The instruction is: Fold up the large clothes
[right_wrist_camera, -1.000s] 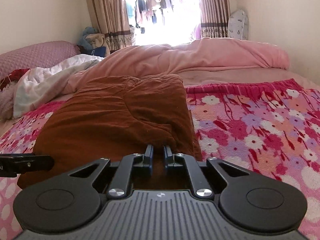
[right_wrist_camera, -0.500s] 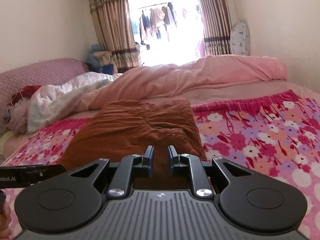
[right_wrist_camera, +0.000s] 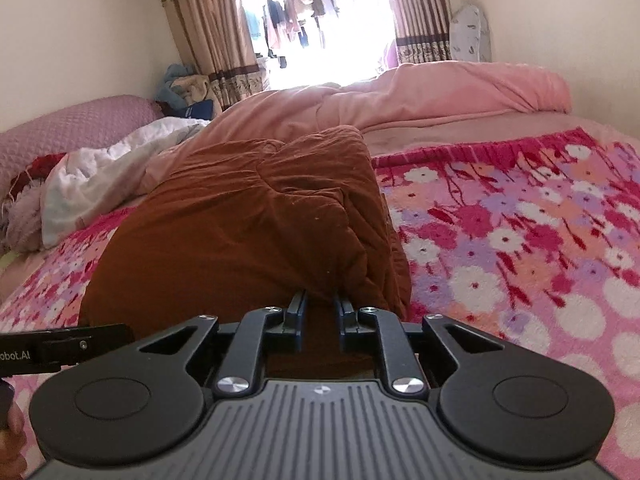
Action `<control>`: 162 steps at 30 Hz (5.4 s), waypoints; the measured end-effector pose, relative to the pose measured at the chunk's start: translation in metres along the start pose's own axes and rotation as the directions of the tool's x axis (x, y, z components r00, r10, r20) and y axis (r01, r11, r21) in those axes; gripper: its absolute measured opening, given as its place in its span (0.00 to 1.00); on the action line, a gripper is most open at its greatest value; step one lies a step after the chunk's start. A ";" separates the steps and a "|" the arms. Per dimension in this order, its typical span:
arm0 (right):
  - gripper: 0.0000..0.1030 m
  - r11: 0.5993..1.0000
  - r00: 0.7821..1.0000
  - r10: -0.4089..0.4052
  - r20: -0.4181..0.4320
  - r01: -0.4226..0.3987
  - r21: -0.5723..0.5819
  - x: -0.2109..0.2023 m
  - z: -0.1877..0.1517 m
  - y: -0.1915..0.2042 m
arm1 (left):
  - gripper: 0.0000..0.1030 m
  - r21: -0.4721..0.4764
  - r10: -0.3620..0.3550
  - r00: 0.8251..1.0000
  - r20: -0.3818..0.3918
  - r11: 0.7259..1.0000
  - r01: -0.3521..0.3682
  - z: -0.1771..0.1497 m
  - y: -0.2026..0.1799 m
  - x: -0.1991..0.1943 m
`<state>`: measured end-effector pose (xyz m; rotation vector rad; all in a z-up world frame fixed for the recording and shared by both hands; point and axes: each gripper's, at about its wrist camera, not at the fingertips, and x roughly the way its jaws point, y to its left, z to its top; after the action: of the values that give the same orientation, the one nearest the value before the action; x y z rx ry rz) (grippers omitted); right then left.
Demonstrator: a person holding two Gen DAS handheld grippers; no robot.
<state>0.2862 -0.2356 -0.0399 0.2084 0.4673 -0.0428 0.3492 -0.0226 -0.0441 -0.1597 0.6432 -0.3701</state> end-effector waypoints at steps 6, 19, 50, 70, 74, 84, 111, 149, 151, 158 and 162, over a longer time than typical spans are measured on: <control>0.28 0.998 0.998 0.058 0.021 -0.057 -0.038 -0.015 0.046 0.008 | 0.85 0.037 0.020 0.998 0.068 0.999 -0.022 0.051 0.003 -0.014; 0.28 0.997 0.999 -0.022 -0.037 0.019 -0.079 0.078 0.089 0.026 | 0.86 0.050 0.066 0.998 -0.017 0.997 -0.065 0.104 0.023 0.074; 0.27 0.998 0.997 -0.008 0.074 0.012 -0.057 -0.021 0.051 0.025 | 0.88 0.040 0.062 0.996 0.068 0.997 -0.064 0.027 -0.003 -0.015; 0.25 0.999 1.000 -0.030 0.005 0.030 -0.021 0.012 0.014 0.012 | 0.90 0.032 0.075 0.997 0.011 0.997 -0.075 0.007 0.010 0.022; 0.25 0.999 1.000 -0.027 0.000 0.027 -0.024 0.014 0.014 0.011 | 0.90 0.037 0.074 0.997 0.009 0.997 -0.074 0.007 0.009 0.022; 0.28 1.000 0.996 -0.011 0.086 0.012 -0.017 -0.004 0.047 0.020 | 0.88 0.028 0.027 0.995 0.092 0.999 -0.030 0.049 -0.006 0.004; 0.69 0.999 0.999 -0.035 0.018 0.035 -0.028 -0.065 0.039 0.023 | 0.88 0.042 0.190 0.979 0.073 0.980 -0.193 0.013 -0.025 -0.085; 0.86 0.986 0.988 -0.150 -0.048 0.145 -0.085 -0.207 -0.066 0.057 | 0.89 0.004 0.232 0.972 -0.040 0.973 -0.232 -0.106 -0.052 -0.197; 0.86 0.986 0.987 -0.151 -0.049 0.146 -0.083 -0.206 -0.066 0.056 | 0.89 0.004 0.233 0.972 -0.039 0.972 -0.233 -0.106 -0.053 -0.197; 0.86 0.986 0.988 -0.149 -0.050 0.145 -0.085 -0.206 -0.067 0.056 | 0.89 0.003 0.239 0.970 -0.043 0.971 -0.239 -0.106 -0.054 -0.196; 0.86 0.985 0.987 -0.152 -0.054 0.146 -0.089 -0.204 -0.067 0.054 | 0.89 -0.001 0.240 0.970 -0.042 0.971 -0.240 -0.106 -0.054 -0.196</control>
<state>0.0797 -0.1702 0.0040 0.0915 0.5440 -0.1633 0.1241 0.0000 -0.0052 -0.0787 0.6969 -0.1384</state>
